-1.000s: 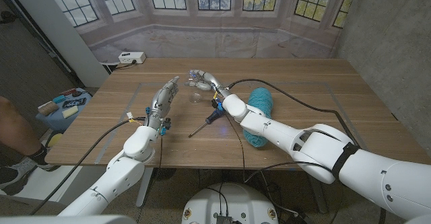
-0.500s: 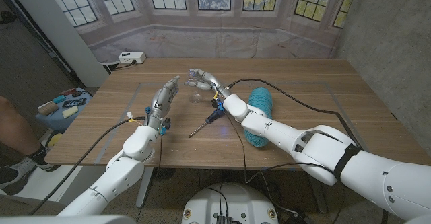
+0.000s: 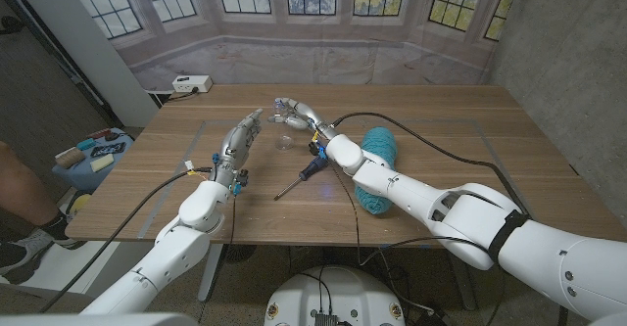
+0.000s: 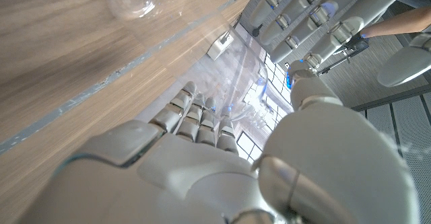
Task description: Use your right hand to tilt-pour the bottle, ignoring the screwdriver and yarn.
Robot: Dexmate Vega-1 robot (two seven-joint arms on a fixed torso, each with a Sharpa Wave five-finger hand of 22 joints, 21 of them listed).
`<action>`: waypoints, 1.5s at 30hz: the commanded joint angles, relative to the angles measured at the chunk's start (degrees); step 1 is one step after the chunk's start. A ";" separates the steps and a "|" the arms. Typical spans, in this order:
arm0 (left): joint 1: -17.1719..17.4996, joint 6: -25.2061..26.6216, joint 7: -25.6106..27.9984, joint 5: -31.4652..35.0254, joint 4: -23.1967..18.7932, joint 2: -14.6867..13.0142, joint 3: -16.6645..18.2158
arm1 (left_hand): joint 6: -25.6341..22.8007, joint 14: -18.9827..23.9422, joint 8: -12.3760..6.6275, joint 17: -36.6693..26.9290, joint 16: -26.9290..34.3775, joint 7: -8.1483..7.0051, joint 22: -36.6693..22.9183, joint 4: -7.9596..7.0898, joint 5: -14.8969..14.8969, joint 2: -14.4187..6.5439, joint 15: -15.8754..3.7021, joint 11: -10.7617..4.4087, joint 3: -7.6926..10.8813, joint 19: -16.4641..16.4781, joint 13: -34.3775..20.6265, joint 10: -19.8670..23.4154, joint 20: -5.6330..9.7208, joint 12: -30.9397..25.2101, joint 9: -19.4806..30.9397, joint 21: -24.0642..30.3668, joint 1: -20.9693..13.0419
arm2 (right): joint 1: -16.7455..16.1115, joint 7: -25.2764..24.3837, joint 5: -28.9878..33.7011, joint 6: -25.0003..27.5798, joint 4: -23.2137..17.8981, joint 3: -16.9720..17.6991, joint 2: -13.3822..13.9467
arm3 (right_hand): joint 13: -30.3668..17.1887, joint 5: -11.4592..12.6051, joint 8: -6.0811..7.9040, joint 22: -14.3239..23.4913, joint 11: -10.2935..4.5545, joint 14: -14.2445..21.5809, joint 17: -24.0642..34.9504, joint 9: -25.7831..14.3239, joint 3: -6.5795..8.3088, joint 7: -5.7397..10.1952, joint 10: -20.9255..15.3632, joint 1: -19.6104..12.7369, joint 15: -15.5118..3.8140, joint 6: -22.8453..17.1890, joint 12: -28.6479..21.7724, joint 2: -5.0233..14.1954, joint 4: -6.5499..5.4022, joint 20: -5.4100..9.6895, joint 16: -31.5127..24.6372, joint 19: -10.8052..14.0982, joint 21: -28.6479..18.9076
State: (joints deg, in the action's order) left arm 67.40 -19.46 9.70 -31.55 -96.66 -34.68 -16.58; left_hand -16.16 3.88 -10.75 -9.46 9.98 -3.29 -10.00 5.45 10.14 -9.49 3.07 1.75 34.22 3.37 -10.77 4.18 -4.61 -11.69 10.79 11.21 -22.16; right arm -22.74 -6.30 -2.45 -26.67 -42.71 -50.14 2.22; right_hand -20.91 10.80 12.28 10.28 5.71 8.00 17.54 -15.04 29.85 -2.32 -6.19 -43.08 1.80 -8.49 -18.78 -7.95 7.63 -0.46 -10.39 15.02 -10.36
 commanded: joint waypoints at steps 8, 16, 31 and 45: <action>-0.92 0.20 -0.40 -0.02 0.53 0.25 -0.68 | -0.20 -0.09 -0.21 -0.11 0.13 -0.14 -0.13 0.35 0.15 -0.17 0.29 0.29 -0.06 -0.17 -0.13 0.32 -0.33 -0.04 0.30 0.05 -0.08 | -0.49 3.90 -2.40 -1.11 -1.71 1.48 0.94 | -0.23 -0.10 0.18 0.10 0.17 -0.44 0.01 -0.18 -1.53 -0.03 -0.06 3.52 0.23 -0.26 0.07 0.29 -1.28 -0.27 -0.70 -0.45 -0.60; -1.13 -0.21 -0.23 0.19 0.84 0.62 -0.86 | -0.08 -0.09 -0.15 -0.11 0.15 -0.27 -0.12 0.35 0.14 -0.18 0.29 0.39 -0.10 -0.16 -0.13 0.36 -0.34 -0.06 0.30 0.06 -0.08 | -0.89 4.52 -3.27 -1.07 -2.36 2.15 1.13 | -0.32 -0.25 0.63 0.17 0.09 -0.25 0.19 -0.20 -3.18 -0.13 -1.08 9.20 0.18 -1.28 -0.15 3.12 -4.44 -0.26 -1.50 -0.44 -1.04; -0.97 -1.13 0.14 0.15 1.47 1.15 -0.59 | 3.88 0.05 0.97 -0.18 0.23 -0.81 -0.13 0.13 0.16 -0.29 0.21 0.27 0.05 0.18 -0.12 0.52 -0.39 -0.10 0.20 0.18 0.08 | -0.50 5.06 -4.42 -0.99 -1.15 2.89 0.51 | -0.34 -0.54 0.94 0.21 -0.08 0.41 0.76 -0.09 -4.76 0.22 -2.37 16.77 -0.50 -2.43 -0.29 9.51 -9.18 0.39 -2.52 -0.23 -1.47; -1.61 -1.16 0.15 0.28 1.85 1.31 -0.61 | 4.71 0.09 0.77 -0.19 0.23 -0.22 -0.13 0.04 0.18 -0.32 0.09 0.02 0.18 0.37 -0.12 0.68 -0.28 -0.14 0.14 0.22 0.13 | 0.16 6.99 -6.22 -1.46 0.58 3.64 0.08 | -0.33 -0.62 1.14 0.20 -0.22 0.50 0.97 0.10 -5.38 0.49 -2.84 18.99 -1.18 -3.35 -0.29 11.67 -10.31 0.99 -2.77 -0.28 -1.51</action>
State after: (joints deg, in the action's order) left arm 66.32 -20.43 9.86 -31.37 -95.24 -33.64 -17.20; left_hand -11.41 3.88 -9.73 -9.45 9.98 -3.89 -10.00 5.45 10.14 -9.49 3.06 2.05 34.22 3.37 -10.77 4.50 -4.61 -11.69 10.79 11.21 -22.16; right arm -23.02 -0.87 -7.18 -27.87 -43.09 -47.07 2.57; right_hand -21.15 10.35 13.18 10.27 5.60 8.31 18.23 -14.89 24.42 -2.06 -8.57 -24.71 1.25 -11.27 -18.79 3.52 -2.23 0.03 -12.66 14.68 -11.69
